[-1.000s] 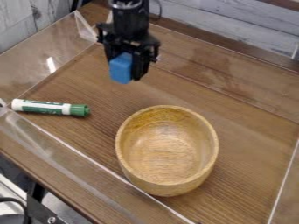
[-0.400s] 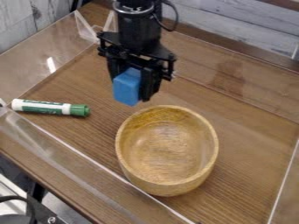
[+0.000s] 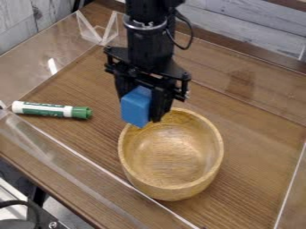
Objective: Put the blue block in the brown bowl
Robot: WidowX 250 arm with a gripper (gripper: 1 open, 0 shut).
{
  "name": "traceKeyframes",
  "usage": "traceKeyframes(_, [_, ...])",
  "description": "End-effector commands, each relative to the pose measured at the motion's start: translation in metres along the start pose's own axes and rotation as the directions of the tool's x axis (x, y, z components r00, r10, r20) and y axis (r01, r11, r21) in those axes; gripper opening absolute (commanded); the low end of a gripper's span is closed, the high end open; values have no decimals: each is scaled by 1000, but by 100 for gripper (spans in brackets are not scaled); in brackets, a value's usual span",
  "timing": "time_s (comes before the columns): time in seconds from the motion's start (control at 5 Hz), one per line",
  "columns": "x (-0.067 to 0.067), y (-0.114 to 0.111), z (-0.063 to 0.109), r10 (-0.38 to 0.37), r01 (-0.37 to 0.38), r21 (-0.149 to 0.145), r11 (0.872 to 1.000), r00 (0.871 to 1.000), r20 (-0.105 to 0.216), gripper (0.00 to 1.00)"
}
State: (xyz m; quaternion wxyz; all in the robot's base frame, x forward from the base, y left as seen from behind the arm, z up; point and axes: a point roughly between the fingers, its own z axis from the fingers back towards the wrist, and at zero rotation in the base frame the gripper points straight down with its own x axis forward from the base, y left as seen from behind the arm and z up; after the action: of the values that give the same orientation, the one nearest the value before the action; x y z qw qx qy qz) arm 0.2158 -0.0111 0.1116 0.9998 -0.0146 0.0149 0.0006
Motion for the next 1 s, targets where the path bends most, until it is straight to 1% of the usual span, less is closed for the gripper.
traceKeyframes(0.0, [0, -6, 7, -3, 3, -9, 1000, 999, 52, 0])
traceKeyframes(0.4, [-6, -17, -2, -10, 11, -27, 1000, 998, 59, 0])
traceKeyframes(0.6, [-8, -22, -7, -13, 15, -32, 999, 998, 58, 0])
traceKeyframes(0.8, [-9, -26, -15, -12, 14, -29, 999, 998, 58, 0])
